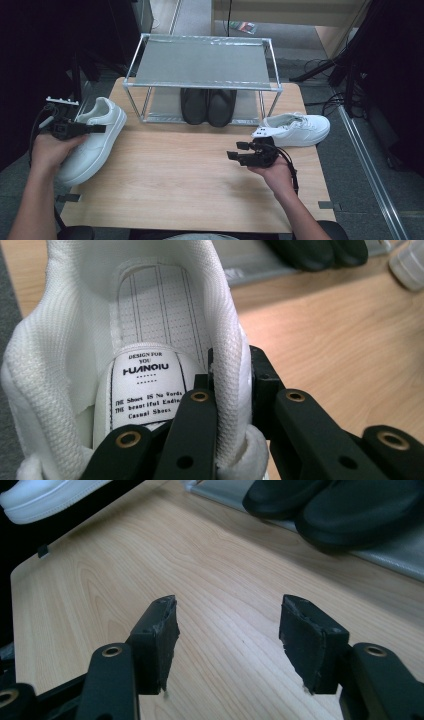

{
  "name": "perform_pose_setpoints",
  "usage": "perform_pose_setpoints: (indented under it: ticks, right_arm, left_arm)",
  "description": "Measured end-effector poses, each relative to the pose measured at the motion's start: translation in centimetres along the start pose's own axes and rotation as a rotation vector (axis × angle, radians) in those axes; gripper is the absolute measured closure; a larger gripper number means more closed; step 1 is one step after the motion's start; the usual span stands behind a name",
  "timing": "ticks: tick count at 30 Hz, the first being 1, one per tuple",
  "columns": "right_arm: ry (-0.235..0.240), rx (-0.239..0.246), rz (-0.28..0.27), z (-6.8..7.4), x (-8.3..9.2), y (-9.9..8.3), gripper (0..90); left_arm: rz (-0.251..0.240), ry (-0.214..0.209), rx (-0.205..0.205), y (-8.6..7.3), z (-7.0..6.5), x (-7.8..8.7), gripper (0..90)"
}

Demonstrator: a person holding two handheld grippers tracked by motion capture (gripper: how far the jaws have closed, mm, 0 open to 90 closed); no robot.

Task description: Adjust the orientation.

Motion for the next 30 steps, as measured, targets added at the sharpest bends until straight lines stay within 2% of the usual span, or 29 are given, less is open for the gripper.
perform_pose_setpoints:
  ticks: [1,3,4,5,6,9,10,13,18,28,30]
  right_arm:
    - [0.005,0.002,-0.006,0.1,-0.1,0.1,41.7]
    - [0.009,0.003,-0.003,0.1,-0.2,0.2,41.7]
    - [0.01,0.002,-0.001,0.1,-0.3,0.3,41.7]
    - [0.009,0.002,-0.003,0.0,-0.4,0.3,41.7]
    - [0.009,0.002,-0.003,0.0,-0.4,0.3,41.7]
    - [0.01,-0.003,-0.003,-0.1,-0.5,0.5,41.6]
    - [0.013,-0.001,-0.005,-0.1,-0.5,0.6,41.6]
    - [0.013,-0.002,-0.005,-0.1,-0.5,0.6,41.7]
    - [0.018,0.003,-0.003,0.2,-0.5,0.6,41.7]
    - [0.004,0.007,-0.018,0.3,-0.1,0.3,41.9]
    - [-0.007,0.007,-0.024,0.2,0.3,0.1,42.0]
  left_arm:
    - [0.006,-0.006,-0.013,-0.3,-1.1,-0.2,84.7]
    - [0.011,-0.02,-0.026,-0.5,-2.2,-0.4,84.7]
    - [0.011,-0.02,-0.026,-0.5,-2.2,-0.4,84.6]
    - [0.014,-0.032,-0.038,-0.7,-3.2,-0.8,84.6]
    - [0.014,-0.032,-0.038,-0.7,-3.2,-0.8,84.6]
    - [0.027,-0.038,-0.069,-1.0,-4.7,-1.5,84.7]
    - [0.027,-0.049,-0.083,-1.3,-5.6,-2.0,84.7]
    - [0.031,-0.089,-0.084,-1.5,-6.6,-2.7,84.8]
    - [0.05,-0.117,-0.089,-1.4,-7.6,-3.7,84.8]
    - [0.11,-0.179,-0.158,-0.8,-10.4,-6.4,84.8]
    - [0.137,-0.202,-0.194,-0.3,-11.3,-7.6,84.7]
Point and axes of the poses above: each handheld gripper's, and its own axes: x roughly backward along the jaws, y roughly out of its top, z roughly to its left, the point moved 4 cm from there along -x, roughly forward along the jaws, and after that the axes turned 10 degrees about -y, right-handed, at the moved point
